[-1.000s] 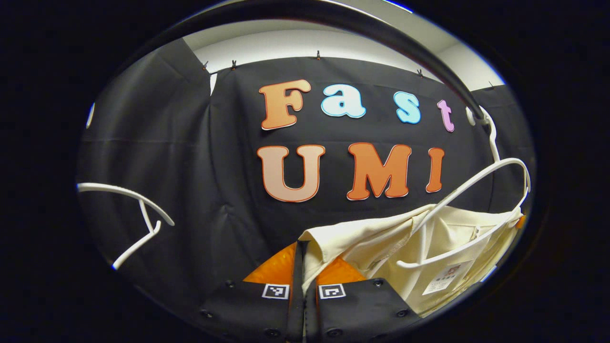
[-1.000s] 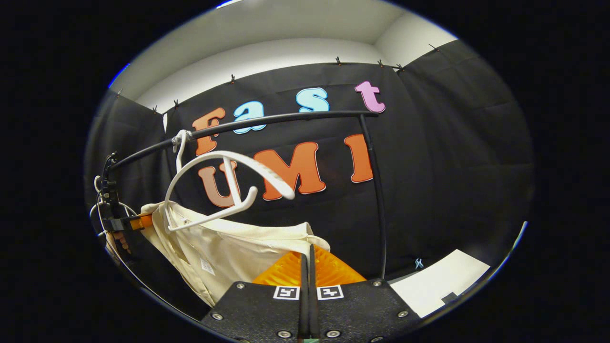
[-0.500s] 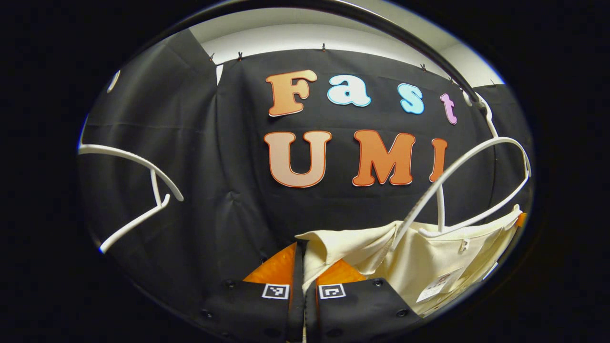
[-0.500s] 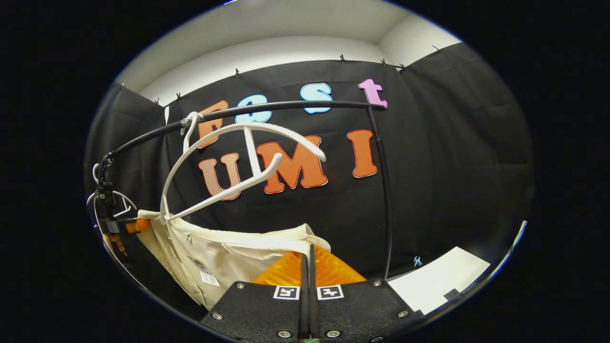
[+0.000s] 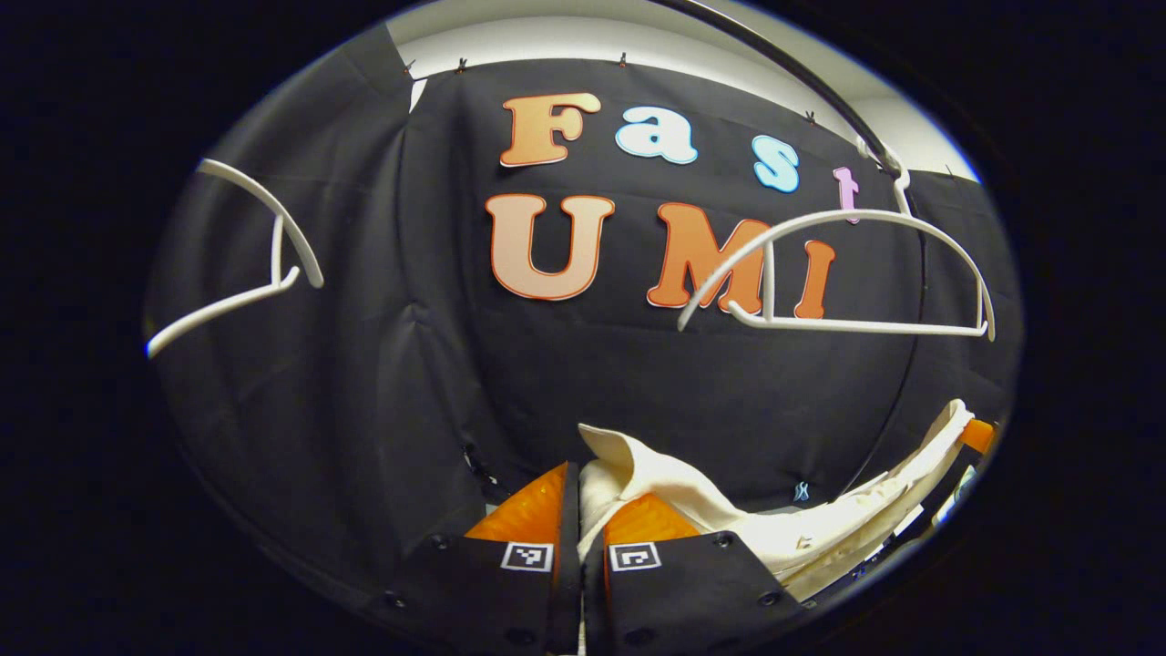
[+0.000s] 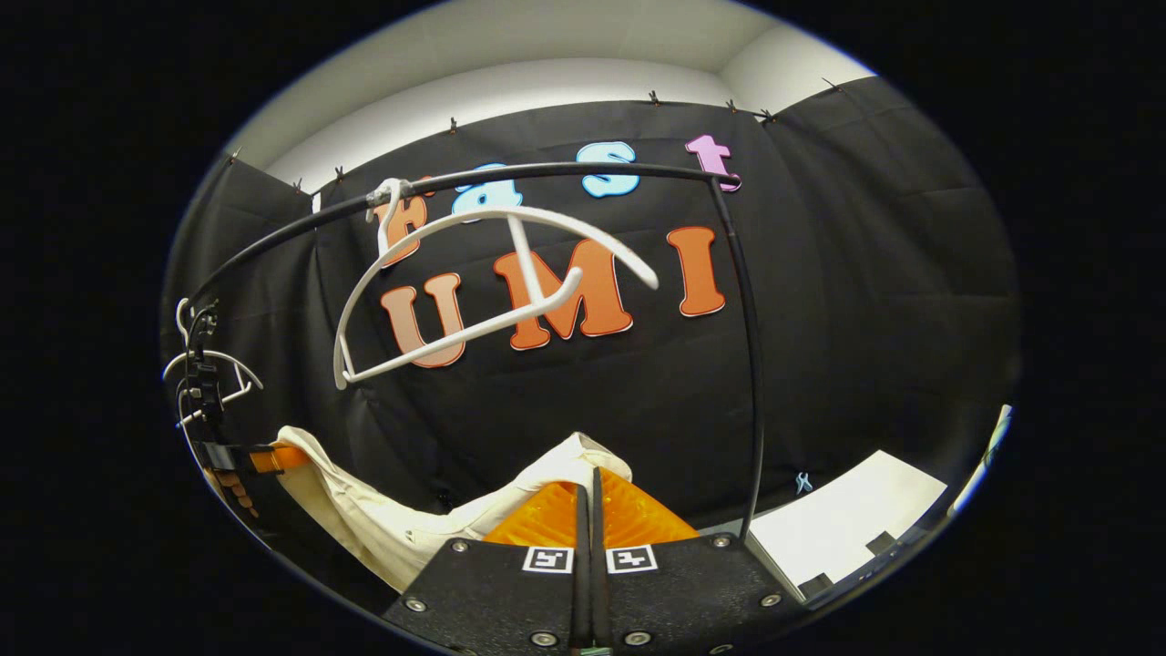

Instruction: Grasp the clothes on the hanger with both hands and then place them into the laundry hamper below.

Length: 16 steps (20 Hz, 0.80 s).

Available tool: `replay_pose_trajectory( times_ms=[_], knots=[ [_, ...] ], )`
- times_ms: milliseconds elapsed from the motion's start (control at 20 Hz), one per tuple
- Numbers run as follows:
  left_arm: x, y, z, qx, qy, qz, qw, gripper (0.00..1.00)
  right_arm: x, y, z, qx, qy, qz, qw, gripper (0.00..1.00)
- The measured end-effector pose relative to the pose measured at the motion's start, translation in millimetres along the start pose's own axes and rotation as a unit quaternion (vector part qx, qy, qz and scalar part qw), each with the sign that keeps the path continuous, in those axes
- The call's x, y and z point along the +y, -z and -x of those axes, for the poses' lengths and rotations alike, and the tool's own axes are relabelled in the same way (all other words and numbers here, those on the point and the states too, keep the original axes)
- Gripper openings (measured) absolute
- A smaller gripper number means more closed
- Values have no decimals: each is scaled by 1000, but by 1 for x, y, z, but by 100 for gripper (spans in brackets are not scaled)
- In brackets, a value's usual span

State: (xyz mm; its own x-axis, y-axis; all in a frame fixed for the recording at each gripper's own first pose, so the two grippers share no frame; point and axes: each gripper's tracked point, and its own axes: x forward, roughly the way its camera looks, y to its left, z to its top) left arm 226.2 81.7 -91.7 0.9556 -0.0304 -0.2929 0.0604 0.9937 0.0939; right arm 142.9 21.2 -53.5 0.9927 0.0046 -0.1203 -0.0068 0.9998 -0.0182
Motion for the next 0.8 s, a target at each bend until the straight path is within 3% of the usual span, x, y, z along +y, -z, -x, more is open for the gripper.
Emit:
replay_pose_trajectory(
  times_ms=[300,800],
  knots=[
    [-47,12,2,14,39,5,999,8,35,19,-14,12,-1,-6,1000,0],
    [-104,30,-11,40,83,32,995,8,113,46,-47,24,-45,26,998,0]
  ],
)
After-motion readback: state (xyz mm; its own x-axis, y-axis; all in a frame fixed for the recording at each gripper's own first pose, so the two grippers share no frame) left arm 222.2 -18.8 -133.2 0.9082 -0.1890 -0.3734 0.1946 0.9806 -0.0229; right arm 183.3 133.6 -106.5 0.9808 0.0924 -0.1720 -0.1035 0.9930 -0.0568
